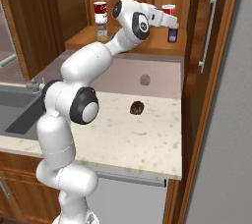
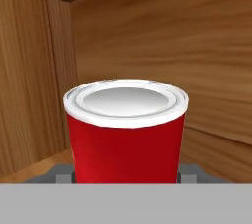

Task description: Stack two cans on top of the other two cans in the cabinet.

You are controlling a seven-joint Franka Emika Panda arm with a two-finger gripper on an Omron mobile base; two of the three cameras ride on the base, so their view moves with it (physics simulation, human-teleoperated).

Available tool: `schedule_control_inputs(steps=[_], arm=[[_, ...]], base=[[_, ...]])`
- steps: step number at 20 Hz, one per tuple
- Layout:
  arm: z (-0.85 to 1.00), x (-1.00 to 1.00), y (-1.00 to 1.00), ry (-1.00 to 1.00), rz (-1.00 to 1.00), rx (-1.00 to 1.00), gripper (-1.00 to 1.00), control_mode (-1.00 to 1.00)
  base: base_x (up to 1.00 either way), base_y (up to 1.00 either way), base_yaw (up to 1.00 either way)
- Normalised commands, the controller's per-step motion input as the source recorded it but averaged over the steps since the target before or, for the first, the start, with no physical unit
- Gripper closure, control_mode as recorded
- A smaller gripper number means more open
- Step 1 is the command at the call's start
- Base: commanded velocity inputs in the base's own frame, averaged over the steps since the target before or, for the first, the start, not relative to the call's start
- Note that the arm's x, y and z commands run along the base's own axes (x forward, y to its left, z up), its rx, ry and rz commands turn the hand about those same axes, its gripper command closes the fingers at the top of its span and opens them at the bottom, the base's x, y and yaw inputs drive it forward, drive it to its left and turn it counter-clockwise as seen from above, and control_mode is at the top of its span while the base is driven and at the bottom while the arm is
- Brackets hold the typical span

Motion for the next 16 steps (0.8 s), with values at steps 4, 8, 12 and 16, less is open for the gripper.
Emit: schedule_control_inputs(steps=[4,8,12,16], arm=[[0.0,0.1,-0.21,0.16,-0.01,0.0,1.0,-1.0],[0.0,0.05,-0.1,0.09,0.0,0.0,1.0,-1.0],[0.0,0.03,-0.12,0.01,0.0,0.0,1.0,-1.0],[-0.01,0.0,-0.02,0.0,0.0,0.0,1.0,-1.0]], base=[[0.0,0.0,0.0],[0.0,0.0,0.0],[0.0,0.0,0.0],[0.0,0.0,0.0]])
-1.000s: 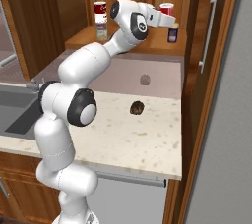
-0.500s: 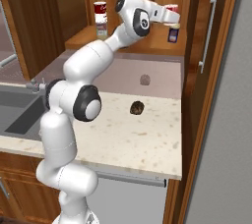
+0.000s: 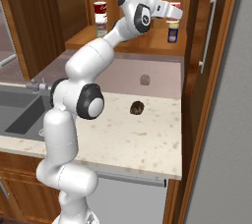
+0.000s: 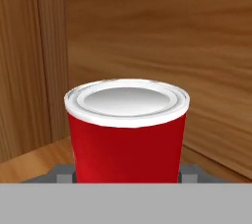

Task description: Stack two cans on top of the other two cans in the cabinet.

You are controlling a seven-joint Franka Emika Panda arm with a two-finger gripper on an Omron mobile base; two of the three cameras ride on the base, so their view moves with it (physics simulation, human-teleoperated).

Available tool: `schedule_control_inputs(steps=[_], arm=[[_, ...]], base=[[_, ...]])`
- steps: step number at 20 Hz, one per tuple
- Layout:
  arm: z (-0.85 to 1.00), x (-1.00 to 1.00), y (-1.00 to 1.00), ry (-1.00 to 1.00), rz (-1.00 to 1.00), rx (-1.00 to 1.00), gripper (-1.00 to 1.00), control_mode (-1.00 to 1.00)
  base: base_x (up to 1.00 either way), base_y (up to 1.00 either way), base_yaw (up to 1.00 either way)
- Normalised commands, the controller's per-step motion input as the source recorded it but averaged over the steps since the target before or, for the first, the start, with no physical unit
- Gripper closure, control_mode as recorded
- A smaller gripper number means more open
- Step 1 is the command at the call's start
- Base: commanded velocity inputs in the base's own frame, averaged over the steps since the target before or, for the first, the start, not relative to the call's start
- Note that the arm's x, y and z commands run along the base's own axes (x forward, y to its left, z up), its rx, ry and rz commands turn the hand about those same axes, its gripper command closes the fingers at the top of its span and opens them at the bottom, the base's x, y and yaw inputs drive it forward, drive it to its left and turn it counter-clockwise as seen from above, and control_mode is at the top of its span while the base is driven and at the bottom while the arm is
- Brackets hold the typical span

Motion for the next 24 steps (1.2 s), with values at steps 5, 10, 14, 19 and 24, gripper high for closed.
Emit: schedule_control_inputs(steps=[5,10,14,19,24], arm=[[-0.07,0.0,-0.03,0.0,0.0,0.01,1.0,-1.0],[-0.17,0.0,0.0,0.0,0.0,0.05,1.0,-1.0],[-0.22,0.0,0.0,0.0,0.0,0.1,1.0,-1.0],[-0.19,0.0,-0.01,-0.06,0.0,0.06,1.0,-1.0],[-0.19,0.0,-0.06,-0.1,0.0,0.02,1.0,-1.0]], base=[[0.0,0.0,0.0],[0.0,0.0,0.0],[0.0,0.0,0.0],[0.0,0.0,0.0],[0.0,0.0,0.0]])
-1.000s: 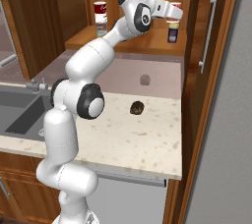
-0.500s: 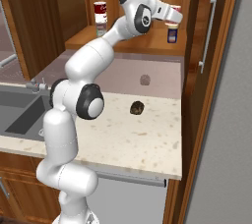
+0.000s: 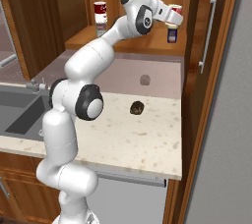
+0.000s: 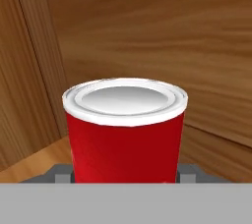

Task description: Stack two cans on top of the other two cans in the cabinet.

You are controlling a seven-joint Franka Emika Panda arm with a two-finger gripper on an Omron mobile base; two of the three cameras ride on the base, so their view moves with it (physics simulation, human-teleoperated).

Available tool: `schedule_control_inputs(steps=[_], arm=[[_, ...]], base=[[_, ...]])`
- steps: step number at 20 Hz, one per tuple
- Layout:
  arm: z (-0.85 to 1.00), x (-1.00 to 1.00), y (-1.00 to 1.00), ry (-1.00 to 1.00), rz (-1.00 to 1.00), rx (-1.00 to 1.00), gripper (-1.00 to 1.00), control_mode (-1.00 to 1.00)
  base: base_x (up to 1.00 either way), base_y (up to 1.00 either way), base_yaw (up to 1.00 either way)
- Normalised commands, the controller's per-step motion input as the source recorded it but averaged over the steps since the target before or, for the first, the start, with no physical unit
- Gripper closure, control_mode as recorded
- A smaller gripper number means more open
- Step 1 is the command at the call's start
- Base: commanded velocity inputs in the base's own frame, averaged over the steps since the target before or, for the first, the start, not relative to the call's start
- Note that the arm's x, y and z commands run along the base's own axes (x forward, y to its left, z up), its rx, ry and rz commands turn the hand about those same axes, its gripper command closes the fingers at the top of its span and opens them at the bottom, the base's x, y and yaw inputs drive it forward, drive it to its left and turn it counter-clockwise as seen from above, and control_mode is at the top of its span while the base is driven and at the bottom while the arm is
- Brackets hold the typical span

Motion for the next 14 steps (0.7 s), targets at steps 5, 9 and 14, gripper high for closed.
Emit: schedule_control_inputs(steps=[5,9,14], arm=[[-0.28,0.0,-0.08,-0.08,0.0,0.0,1.0,-1.0],[-0.17,0.0,-0.01,-0.01,0.0,0.0,1.0,-1.0],[-0.06,0.0,0.0,0.0,0.0,0.0,-1.0,-1.0]], base=[[0.0,0.0,0.0],[0.0,0.0,0.0],[0.0,0.0,0.0]])
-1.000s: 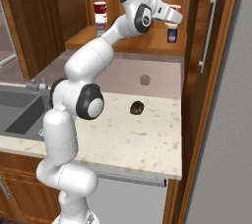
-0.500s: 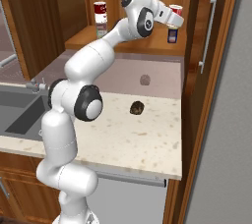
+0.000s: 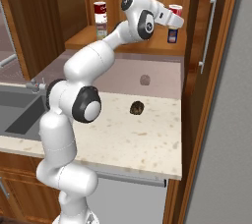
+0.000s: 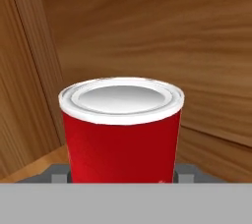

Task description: Stack two cans on top of the other two cans in the cabinet.

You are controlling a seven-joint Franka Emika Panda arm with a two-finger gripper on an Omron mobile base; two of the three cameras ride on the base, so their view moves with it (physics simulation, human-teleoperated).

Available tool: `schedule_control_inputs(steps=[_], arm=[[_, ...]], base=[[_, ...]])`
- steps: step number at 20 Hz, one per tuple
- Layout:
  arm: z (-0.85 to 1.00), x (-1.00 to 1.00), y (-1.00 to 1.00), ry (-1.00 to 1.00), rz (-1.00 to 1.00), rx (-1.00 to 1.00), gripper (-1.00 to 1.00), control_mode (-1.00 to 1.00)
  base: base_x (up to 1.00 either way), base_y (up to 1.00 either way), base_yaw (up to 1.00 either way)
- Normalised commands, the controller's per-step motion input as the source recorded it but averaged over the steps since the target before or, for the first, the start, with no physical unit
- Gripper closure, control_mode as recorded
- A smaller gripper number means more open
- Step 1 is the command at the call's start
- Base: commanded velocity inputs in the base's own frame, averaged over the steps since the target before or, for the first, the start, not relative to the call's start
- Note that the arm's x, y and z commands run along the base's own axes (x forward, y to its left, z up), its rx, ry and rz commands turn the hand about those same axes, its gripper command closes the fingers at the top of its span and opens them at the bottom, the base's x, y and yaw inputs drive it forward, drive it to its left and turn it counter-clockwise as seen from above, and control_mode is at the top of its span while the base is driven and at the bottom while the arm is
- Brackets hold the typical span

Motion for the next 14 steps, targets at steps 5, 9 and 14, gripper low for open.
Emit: schedule_control_inputs(steps=[5,9,14], arm=[[0.0,0.0,0.0,0.0,0.0,0.0,-1.0,-1.0],[0.0,0.0,0.06,0.0,-0.02,0.0,-1.0,-1.0],[0.0,-0.03,0.14,0.0,-0.07,0.0,-1.0,-1.0]], base=[[0.0,0.0,0.0],[0.0,0.0,0.0],[0.0,0.0,0.0]])
